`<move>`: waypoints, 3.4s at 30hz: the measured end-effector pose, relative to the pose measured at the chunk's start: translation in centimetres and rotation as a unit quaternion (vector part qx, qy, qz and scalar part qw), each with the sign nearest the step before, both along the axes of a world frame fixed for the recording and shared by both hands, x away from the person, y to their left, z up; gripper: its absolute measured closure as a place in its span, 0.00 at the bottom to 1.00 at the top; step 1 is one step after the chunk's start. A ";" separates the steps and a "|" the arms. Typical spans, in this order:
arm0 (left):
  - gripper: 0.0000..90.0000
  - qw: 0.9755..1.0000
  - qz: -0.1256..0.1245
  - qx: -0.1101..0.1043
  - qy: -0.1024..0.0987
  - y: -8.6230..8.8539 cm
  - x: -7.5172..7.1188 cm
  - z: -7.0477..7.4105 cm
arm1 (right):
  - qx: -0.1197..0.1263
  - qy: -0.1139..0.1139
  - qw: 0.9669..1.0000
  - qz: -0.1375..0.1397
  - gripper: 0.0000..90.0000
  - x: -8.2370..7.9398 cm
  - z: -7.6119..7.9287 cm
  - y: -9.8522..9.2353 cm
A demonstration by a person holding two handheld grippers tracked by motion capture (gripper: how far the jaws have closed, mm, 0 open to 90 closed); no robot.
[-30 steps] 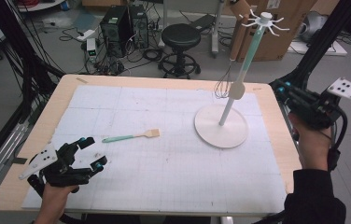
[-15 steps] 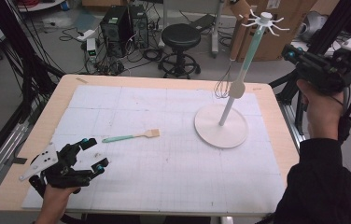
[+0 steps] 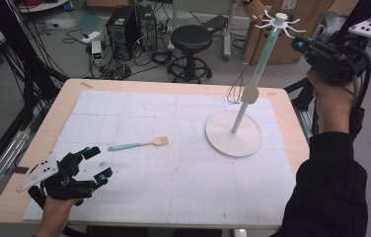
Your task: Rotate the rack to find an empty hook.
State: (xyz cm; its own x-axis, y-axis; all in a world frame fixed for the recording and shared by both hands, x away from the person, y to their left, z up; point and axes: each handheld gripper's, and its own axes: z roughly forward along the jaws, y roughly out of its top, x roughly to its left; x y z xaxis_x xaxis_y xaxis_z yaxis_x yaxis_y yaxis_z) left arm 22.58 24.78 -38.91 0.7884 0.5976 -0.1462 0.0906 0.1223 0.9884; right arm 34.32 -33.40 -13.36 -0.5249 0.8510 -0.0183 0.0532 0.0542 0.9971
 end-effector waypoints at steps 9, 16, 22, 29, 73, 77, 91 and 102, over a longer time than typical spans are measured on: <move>0.18 1.000 0.001 -0.002 0.002 0.1 0.0 -0.1 | -0.002 -0.009 1.000 0.020 0.99 -0.3 0.2 1.4; 0.18 1.000 0.002 -0.006 0.003 0.2 -0.1 -0.2 | -0.002 -0.009 0.999 0.032 0.99 -0.2 0.5 3.1; 0.18 1.000 0.002 -0.006 0.003 0.3 -0.1 -0.2 | -0.004 -0.017 0.999 0.050 0.99 -0.5 0.7 4.2; 0.18 1.000 0.001 -0.008 0.002 0.3 0.0 -0.2 | 0.002 -0.027 0.999 0.030 0.99 -2.1 1.0 1.8; 0.18 1.000 0.003 -0.011 0.009 0.7 -0.3 -0.6 | 0.005 -0.005 0.999 0.047 0.99 -0.8 -0.6 2.5; 0.18 1.000 0.005 -0.011 0.006 0.8 -0.3 -0.6 | 0.005 -0.003 0.997 0.079 0.94 -1.8 -2.2 2.5; 0.17 1.000 0.021 -0.011 0.005 1.2 -0.4 -1.2 | 0.018 0.036 0.989 0.140 0.38 -6.5 -16.7 3.2; 0.17 1.000 0.019 -0.011 -0.002 1.0 -0.3 -1.5 | -0.027 0.077 0.990 0.116 0.21 -8.9 -24.7 3.8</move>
State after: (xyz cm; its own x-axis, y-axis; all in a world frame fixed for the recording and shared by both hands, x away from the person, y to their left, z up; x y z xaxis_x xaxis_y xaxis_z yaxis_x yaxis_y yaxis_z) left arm 22.31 25.75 -40.42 0.7658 0.6241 -0.1552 0.0806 0.1464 0.9859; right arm 25.47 -29.60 -38.10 -0.7066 0.7067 0.0354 0.1850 0.1362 0.9733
